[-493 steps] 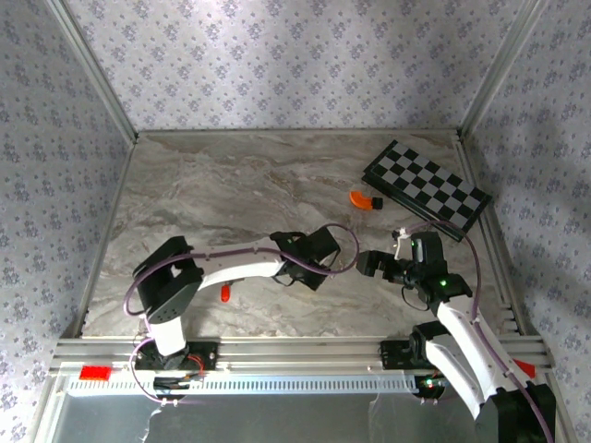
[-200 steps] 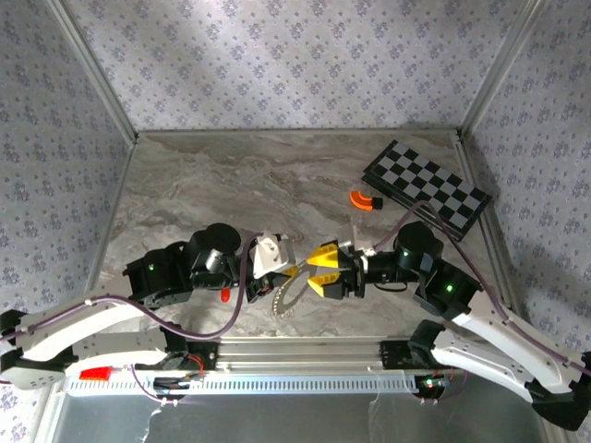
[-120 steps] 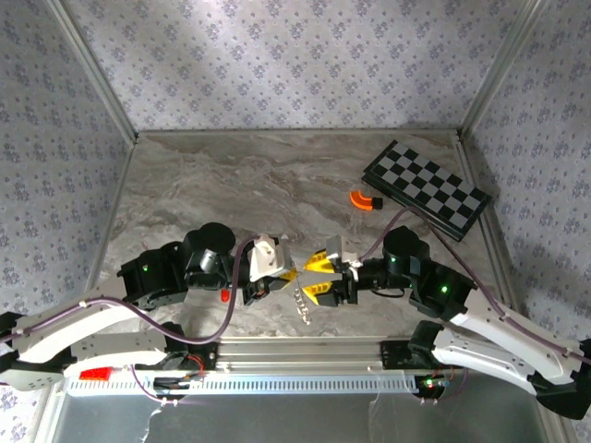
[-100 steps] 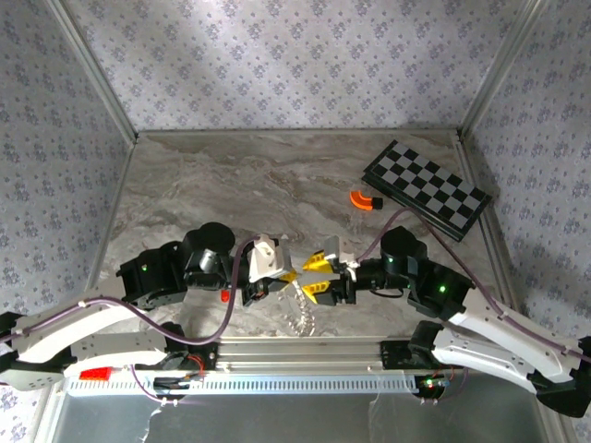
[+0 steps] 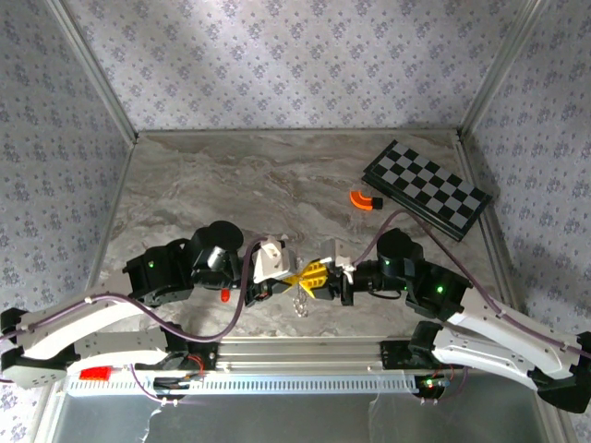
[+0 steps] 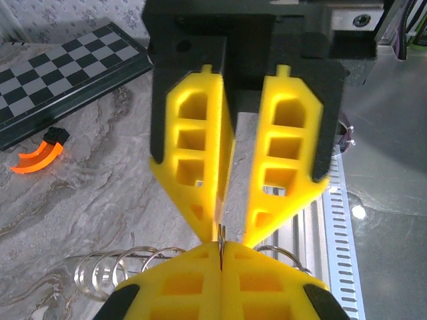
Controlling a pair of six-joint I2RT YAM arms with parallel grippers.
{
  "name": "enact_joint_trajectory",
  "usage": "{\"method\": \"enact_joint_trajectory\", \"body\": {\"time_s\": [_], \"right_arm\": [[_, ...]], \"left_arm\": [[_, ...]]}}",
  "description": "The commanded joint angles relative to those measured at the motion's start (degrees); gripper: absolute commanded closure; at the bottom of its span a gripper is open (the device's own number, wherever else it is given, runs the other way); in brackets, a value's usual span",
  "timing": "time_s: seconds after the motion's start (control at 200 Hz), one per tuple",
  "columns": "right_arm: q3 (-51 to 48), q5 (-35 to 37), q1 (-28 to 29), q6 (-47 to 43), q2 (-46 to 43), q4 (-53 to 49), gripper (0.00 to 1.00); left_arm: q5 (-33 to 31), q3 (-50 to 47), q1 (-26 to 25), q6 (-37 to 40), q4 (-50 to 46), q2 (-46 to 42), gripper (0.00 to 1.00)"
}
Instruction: Put the keys on the keyring
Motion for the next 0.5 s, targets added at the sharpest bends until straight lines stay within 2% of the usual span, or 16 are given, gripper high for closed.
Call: {"method": "enact_joint_trajectory", "body": {"time_s": [0.0,0.075,0.315,0.43,0.495], "right_arm": [[1.6,0.9,0.6,-0.7,0.2,0.1,0.91],[1.8,1.3,0.6,-0.9,0.6,-0.4,0.97],[1.8,1.4,1.4,-1.0,1.8,0.3,0.96],[2.0,2.0,1.7,-1.2,2.0,-0.1,1.0],[1.8,3.6,1.7,-1.3,1.4,-0.3,1.0]], "left_arm": [[1.1,3.7,-0.4,1.2,0.2,-0.2,1.0],[1.2,4.1,-0.4,1.2,-0.2,-0.2,1.0],[1.0,4.4,-0.5,1.5,-0.3,0.2,1.0],[1.2,3.7,-0.5,1.1,0.8,-0.1,1.0],[1.3,2.9,-0.5,0.6,2.0,-0.6,0.91]]}}
